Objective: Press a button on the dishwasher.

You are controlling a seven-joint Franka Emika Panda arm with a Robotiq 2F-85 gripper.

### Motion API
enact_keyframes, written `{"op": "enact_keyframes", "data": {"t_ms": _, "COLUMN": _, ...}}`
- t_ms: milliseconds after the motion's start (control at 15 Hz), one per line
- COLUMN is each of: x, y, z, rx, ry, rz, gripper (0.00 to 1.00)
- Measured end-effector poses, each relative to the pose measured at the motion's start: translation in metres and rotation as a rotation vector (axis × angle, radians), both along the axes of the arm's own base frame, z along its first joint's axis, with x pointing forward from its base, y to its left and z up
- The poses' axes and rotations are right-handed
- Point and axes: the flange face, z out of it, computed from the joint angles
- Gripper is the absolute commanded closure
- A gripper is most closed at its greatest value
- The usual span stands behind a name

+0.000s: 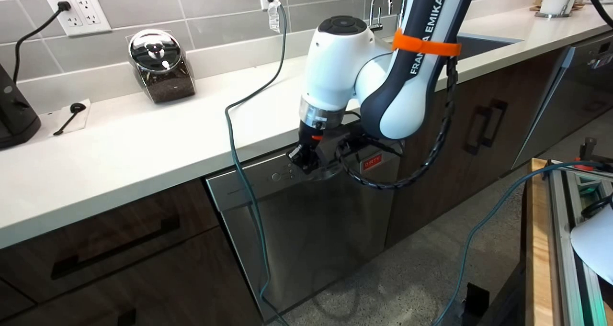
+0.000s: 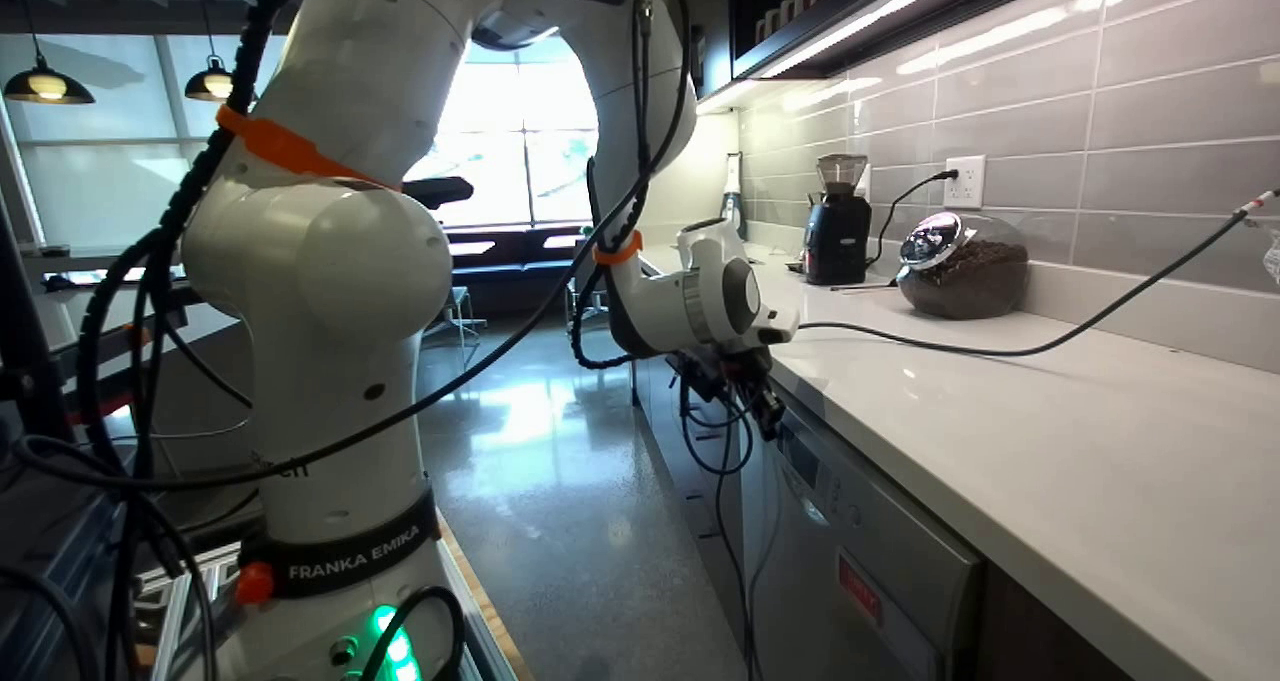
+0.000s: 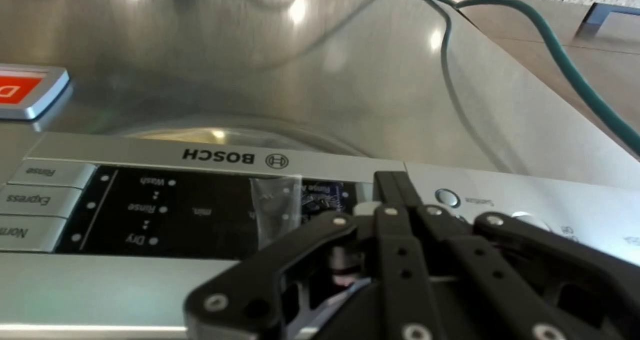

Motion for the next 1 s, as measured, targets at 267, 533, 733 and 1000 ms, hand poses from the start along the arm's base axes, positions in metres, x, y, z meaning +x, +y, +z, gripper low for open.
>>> {"op": "enact_keyframes", "data": {"t_ms": 267, "x": -0.0005, "y": 0.0019, "z": -0.0001, "rx": -0.011, "ry": -0.005, "rz": -0.010, "gripper": 1.00}}
{"op": "enact_keyframes", "data": {"t_ms": 533, "x": -0.0011, "y": 0.0047, "z": -0.0006, "rx": -0.026, "ry": -0.009, "rz": -0.015, "gripper": 1.00}}
{"op": "enact_keyframes", "data": {"t_ms": 733, "x": -0.0014, "y": 0.0060, "z": -0.0010, "rx": -0.032, "ry": -0.012, "rz": -0.018, "gripper": 1.00}}
{"op": "enact_keyframes", "data": {"t_ms": 1000, "x": -0.0017, "y": 0.0071, "z": -0.0013, "rx": -0.037, "ry": -0.015, "rz": -0.023, "gripper": 1.00}}
